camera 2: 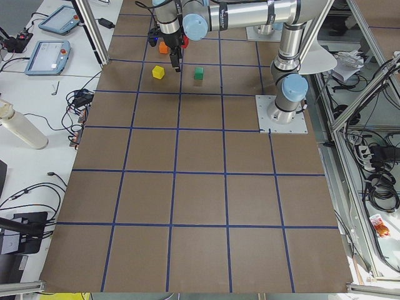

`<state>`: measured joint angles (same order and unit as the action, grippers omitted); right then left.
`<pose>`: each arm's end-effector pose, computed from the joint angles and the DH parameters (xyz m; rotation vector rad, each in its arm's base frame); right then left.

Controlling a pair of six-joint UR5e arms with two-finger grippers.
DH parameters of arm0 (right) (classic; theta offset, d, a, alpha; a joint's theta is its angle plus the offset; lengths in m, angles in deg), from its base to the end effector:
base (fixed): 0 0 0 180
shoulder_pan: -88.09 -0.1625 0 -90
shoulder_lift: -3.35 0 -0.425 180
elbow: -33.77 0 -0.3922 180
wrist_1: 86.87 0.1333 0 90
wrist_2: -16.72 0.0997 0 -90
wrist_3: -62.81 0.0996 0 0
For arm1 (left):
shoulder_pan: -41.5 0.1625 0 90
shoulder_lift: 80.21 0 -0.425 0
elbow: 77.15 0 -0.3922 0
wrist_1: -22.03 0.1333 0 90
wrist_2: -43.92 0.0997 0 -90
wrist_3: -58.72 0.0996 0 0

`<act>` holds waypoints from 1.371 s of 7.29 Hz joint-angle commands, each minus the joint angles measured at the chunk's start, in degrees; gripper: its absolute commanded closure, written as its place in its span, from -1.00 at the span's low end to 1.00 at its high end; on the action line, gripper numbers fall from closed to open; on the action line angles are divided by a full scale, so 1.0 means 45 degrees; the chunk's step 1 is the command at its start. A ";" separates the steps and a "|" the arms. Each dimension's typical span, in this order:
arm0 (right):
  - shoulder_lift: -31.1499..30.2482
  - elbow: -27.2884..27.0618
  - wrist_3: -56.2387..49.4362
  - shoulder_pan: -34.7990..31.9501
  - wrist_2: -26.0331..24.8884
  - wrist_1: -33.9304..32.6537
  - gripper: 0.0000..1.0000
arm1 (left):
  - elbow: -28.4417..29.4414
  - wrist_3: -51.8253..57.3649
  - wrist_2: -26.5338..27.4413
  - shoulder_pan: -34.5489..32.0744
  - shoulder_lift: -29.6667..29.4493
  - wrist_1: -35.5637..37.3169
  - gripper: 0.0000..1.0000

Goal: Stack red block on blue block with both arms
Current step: 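Carry the red cube with the right gripper above the blue cube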

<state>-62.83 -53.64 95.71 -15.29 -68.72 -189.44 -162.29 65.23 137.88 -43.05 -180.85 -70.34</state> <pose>0.2811 -0.5713 0.2961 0.5376 3.0699 0.2658 -0.0733 -0.5628 0.4282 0.0361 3.0791 0.2293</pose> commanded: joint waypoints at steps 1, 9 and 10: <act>-0.0797 0.0071 -0.1754 0.1501 -0.0365 0.1168 1.00 | 0.0013 0.0000 0.0000 0.0000 0.0000 0.0000 -1.00; -0.1017 -0.0320 -0.4380 0.4612 -0.0992 0.2011 1.00 | -0.0570 -0.0234 0.0019 -0.0078 0.0097 0.0329 -1.00; -0.1055 -0.0708 -0.4303 0.4672 -0.0992 0.1857 1.00 | -0.0766 -0.0253 0.0019 -0.0117 0.0098 0.0719 -1.00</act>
<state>-67.38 -55.28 76.58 4.87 -73.19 -180.61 -164.49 64.18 137.96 -43.38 -180.56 -68.95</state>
